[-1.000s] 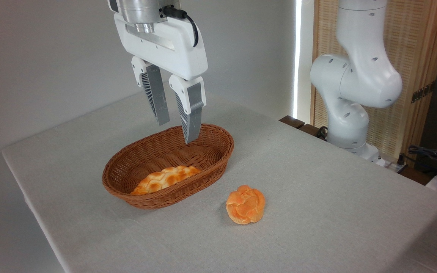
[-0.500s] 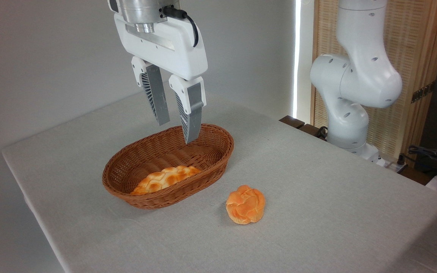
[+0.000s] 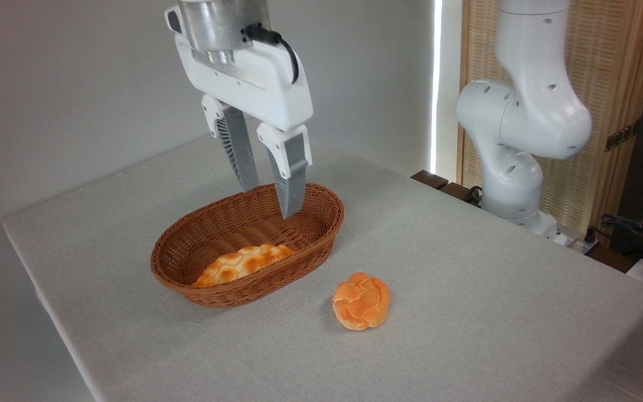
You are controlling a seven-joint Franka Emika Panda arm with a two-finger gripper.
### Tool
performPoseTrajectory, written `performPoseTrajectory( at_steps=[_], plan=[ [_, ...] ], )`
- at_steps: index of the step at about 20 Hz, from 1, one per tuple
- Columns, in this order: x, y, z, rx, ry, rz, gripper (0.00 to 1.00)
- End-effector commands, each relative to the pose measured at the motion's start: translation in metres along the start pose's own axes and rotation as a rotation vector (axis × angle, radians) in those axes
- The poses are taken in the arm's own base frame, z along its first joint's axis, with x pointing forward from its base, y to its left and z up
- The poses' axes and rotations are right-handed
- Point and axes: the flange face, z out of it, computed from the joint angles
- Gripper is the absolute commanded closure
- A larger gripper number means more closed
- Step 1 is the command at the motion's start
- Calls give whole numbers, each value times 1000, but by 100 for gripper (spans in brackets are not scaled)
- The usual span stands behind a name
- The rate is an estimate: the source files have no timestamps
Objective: Put bread into the basket
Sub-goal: 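Move the open gripper over the orange bun and lower onto it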
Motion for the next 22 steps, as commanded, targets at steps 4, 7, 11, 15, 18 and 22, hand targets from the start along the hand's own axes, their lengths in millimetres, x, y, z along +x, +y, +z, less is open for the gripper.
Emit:
performPoseTrajectory(
  at_steps=[4,7,11,15,18,22],
  plan=[
    [-63,18,44,56,31,56,0],
    [-81,28,80,61,-56,121,0],
    [-82,24,120,75,-91,135,0],
    [-79,21,150,90,-76,144,0],
    [-80,21,164,100,-78,152,0],
    [-81,19,172,134,-132,180,0]
  ],
)
